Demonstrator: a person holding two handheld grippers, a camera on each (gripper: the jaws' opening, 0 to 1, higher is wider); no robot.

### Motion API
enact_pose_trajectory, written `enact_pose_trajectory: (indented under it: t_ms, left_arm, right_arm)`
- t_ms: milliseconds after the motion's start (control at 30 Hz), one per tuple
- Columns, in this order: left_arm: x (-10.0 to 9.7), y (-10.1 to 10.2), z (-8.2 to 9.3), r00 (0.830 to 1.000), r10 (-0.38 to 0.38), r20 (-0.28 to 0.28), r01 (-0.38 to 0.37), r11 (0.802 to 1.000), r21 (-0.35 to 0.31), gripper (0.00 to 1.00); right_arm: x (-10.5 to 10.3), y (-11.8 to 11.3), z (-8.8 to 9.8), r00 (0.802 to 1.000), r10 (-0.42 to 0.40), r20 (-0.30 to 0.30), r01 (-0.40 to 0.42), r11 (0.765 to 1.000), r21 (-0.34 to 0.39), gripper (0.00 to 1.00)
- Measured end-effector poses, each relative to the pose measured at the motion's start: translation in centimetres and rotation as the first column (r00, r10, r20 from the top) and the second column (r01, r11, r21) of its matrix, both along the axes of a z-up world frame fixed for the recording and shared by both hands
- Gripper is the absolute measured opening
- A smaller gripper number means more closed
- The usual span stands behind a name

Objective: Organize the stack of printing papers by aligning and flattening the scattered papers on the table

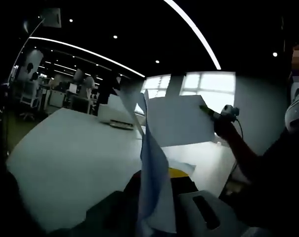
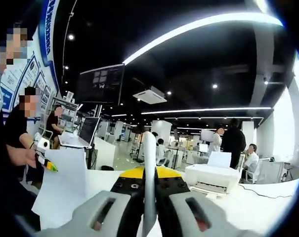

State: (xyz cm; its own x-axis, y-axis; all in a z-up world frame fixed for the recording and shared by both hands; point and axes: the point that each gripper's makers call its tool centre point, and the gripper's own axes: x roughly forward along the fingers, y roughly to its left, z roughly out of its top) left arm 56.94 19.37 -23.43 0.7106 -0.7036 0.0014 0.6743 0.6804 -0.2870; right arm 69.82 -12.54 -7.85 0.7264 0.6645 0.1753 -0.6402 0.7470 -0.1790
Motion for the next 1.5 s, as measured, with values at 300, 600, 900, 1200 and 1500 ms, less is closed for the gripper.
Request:
enact_pose_trajectory:
  t_ms: [300,600,900,1200,1500]
  left_arm:
    - [0.1,0.1,0.1,1.000,0.004,0.002,-0.004,1.000,-0.001,0.06]
    - [0.1,0.2,0.1,1.000,0.006,0.004,-0.006,1.000,-0.006,0.06]
    - [0.3,0.6,-0.1,1.000,0.008,0.002,-0.008,1.000,-0.012,0.06]
    - [0.5,1.0,-0.3,1.000,0.009,0.001,-0.009,1.000,-0.017,0.06]
    - [0.5,1.3,-0.3,1.000,0.011,0.001,-0.011,1.000,-0.020,0.06]
  right_arm:
    - [-1.2,1.1,1.4,0.999,0.027,0.037,-0.026,1.000,-0.008,0.02]
    - [-2.4,2.0,2.5,0.997,0.049,0.068,-0.047,0.999,-0.022,0.02]
    - [-3.4,2.9,3.3,0.993,0.068,0.094,-0.065,0.997,-0.032,0.02]
    - [-4.0,3.4,3.6,0.992,0.076,0.104,-0.073,0.997,-0.033,0.02]
    - [-4.6,3.9,3.9,0.990,0.085,0.110,-0.082,0.996,-0.026,0.02]
